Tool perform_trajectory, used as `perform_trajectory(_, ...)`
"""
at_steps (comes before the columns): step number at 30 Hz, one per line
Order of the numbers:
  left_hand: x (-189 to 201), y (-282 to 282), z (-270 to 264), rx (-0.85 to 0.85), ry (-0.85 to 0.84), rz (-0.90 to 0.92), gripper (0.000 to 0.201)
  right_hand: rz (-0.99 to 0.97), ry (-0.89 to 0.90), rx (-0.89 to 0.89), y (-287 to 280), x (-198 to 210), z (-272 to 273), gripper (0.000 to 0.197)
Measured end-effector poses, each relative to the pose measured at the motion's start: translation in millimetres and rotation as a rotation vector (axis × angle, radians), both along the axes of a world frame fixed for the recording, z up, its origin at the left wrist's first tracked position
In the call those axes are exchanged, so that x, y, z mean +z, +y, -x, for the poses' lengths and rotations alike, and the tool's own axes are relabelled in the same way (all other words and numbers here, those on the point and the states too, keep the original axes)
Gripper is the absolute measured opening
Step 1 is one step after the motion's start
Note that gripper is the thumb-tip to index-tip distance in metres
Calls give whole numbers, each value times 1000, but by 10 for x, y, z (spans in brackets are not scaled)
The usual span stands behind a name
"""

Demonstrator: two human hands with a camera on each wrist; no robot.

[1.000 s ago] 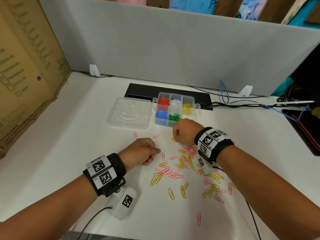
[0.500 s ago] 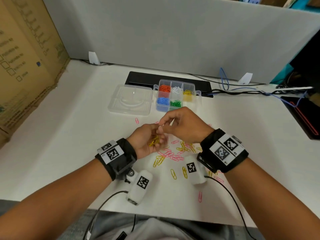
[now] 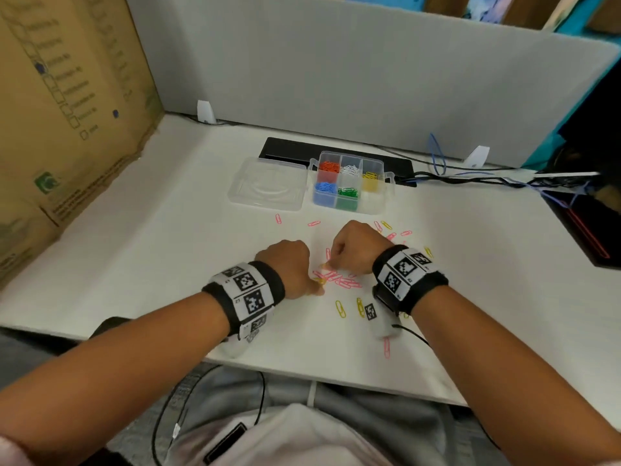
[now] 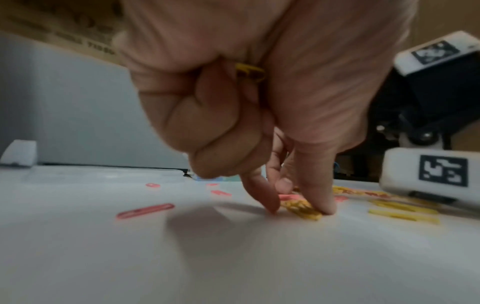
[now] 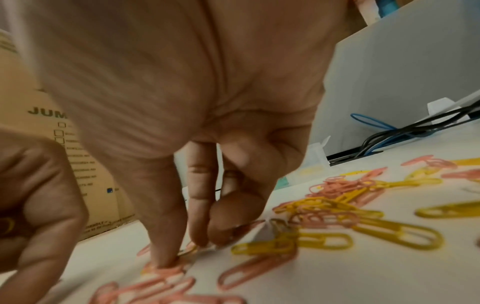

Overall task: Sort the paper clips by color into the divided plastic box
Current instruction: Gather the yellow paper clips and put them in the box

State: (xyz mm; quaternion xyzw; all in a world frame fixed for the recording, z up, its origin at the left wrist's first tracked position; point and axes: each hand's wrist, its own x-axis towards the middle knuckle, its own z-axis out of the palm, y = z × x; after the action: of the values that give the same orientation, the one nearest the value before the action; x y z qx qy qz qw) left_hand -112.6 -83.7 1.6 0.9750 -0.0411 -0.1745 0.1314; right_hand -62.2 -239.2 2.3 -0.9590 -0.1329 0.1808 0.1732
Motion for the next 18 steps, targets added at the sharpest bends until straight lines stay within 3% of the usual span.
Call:
perform_trajectory(8, -69, 98, 17, 30, 114, 194, 18, 68, 64, 21, 18, 13, -12, 15)
perform_trajectory(14, -97, 196, 15, -2, 191, 247, 18, -40, -36, -50, 9, 20, -24, 9)
perform_trajectory(16, -32, 235, -10, 81, 237, 388, 21, -65, -67, -19, 61, 13, -31, 15)
perform_trajectory(18, 31, 280, -45, 321, 368, 737, 21, 11, -71, 40, 133, -10, -51, 23)
